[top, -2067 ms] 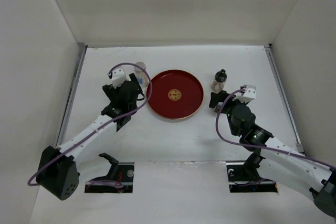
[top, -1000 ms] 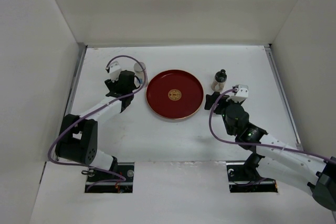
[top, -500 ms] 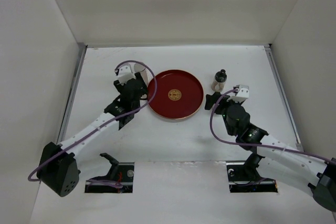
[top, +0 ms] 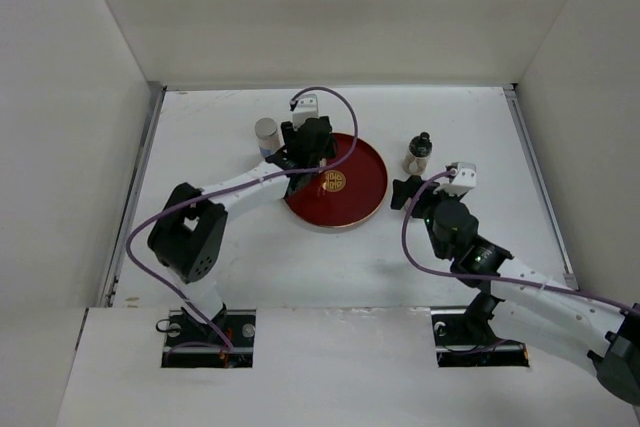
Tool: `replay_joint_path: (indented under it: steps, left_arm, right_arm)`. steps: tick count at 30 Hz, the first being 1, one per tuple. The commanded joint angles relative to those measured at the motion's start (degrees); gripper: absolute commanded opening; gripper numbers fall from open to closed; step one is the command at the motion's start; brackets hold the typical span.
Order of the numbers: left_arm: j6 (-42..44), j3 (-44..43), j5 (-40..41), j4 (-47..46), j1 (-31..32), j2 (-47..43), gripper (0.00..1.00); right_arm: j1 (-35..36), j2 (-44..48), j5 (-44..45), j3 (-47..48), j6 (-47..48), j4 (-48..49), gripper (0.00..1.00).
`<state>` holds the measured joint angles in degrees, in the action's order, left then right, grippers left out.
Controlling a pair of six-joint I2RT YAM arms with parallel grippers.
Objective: Organize the condiment bottles
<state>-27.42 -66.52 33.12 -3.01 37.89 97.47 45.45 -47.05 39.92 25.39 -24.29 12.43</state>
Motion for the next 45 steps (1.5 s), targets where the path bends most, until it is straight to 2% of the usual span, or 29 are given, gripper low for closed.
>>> replay_joint_path:
  steps: [1,4,8,14,17,22,28,32,40,45]
  left_arm:
    - [3.07,-6.5,-0.95,-5.61,-0.76,2.79,0.33]
    - [3.95,-8.7,-1.66,-5.78,-1.02,6.05,0.35]
    - [5.18,-9.33,-1.22,-7.89,-1.2,8.61,0.42]
    - [5.62,-7.31,-0.87,-8.86,-1.11,7.22,0.77]
    - [5.62,-5.38,-0.6,-9.21,-0.76,3.01,0.84]
    - [4.84,-0.02,-0.43,-7.9,-1.72,-7.45,0.84]
    - [1.85,2.36,-0.78,1.42,-10.58,-14.76,0.83]
    - [2.11,1.05,-2.97,3.96,-15.08,-13.28,0.83]
    - [1.93,-2.91,-8.77,5.73,-17.1,-6.07,0.83]
    - [1.67,-4.84,-9.31,5.99,-17.37,-3.34,0.83]
  right_arm:
    - [0.03,1.17,-0.46,0.19,-0.05,2.52,1.0]
    - [0.03,1.96,-0.46,-0.07,0.04,2.69,1.0]
    - [0.03,2.13,-0.46,0.01,0.03,2.43,1.0]
    - [0.03,2.31,-0.46,0.01,0.03,2.34,1.0]
    - [0.03,2.31,-0.37,0.01,-0.05,2.25,1.0]
    - [0.03,1.78,-0.2,0.28,0.21,2.08,1.0]
    - [0.03,1.7,-0.11,0.45,0.21,1.9,1.0]
    - [0.03,1.52,-0.19,0.45,0.04,1.9,1.0]
    - [-0.06,0.56,-0.55,0.54,-0.14,1.9,1.0]
    - [-0.06,-0.32,-0.54,0.8,0.04,2.25,1.0]
